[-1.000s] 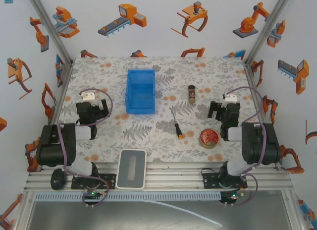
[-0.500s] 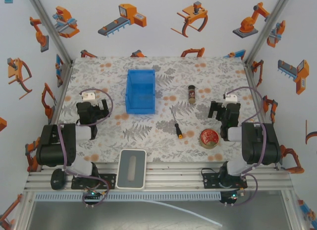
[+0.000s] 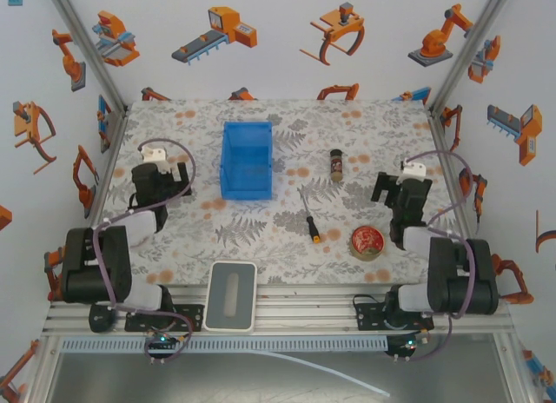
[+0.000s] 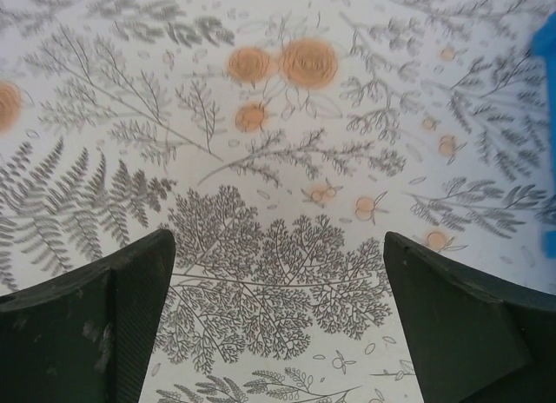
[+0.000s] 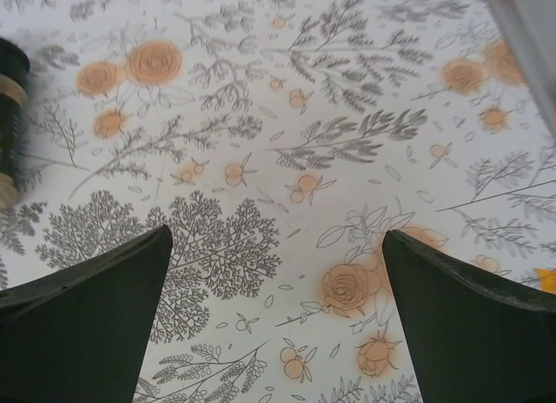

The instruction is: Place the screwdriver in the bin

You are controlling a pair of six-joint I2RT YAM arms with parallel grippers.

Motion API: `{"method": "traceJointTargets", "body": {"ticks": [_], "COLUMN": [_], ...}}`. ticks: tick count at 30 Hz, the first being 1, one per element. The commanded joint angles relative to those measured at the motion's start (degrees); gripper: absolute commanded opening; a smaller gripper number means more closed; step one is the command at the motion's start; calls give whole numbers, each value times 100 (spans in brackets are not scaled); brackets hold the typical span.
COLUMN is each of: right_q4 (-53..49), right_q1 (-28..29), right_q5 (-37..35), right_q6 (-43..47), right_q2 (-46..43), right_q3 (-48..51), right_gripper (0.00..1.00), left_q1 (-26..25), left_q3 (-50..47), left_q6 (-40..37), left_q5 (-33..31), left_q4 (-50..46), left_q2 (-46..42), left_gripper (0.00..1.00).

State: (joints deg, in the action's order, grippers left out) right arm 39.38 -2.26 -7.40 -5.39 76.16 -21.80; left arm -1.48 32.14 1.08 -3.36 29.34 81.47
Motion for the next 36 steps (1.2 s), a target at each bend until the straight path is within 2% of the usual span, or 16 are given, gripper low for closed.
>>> {"method": "traceJointTargets", "body": {"ticks": [1, 4, 6, 8, 13, 19, 26, 29, 32, 36], "right_q4": [-1054, -2895, -4167, -4960, -6134, -7699, -8299, -8044, -7520, -7165], "right_q1": [22, 42, 70, 281, 1458, 2849, 4513, 4847, 4997, 5096], "right_q5": [-456, -759, -598, -458, -622, -786, -1323, -1220, -924, -902], "right_q6": [-315, -943, -1328, -1467, -1781, -2483, -3113, -3251, -3330, -3433], "right_q2": [-629, -1091, -1210, -1398, -2037, -1847, -1148, -781, -420, 108], "right_q3": [-447, -1253, -1924, -2292, -2502, -2825, -3122, -3132, -3041, -3049], "right_gripper": [99, 99, 99, 99, 99, 92, 89, 85, 80, 74], "left_q1": [-28, -70, -105, -133, -177, -350, -475, -509, -521, -554], "left_q3": [272, 707, 1054, 1460, 2283, 3283, 3637, 3691, 3729, 3740], "left_q6": [-140, -130, -133, -135, -160, -241, -234, -197, -142, -167], "left_q5": [122, 196, 192, 161, 312, 865, 900, 927, 1032, 1069], "left_q4": [-1217, -2293, -3024, -3808, -5210, -6717, -7166, -7244, -7344, -7379], "left_q2": [-420, -679, -810, -911, -1014, -769, -729, -795, -843, -908], "left_gripper": [97, 97, 97, 97, 97, 97, 97, 97, 97, 97]}}
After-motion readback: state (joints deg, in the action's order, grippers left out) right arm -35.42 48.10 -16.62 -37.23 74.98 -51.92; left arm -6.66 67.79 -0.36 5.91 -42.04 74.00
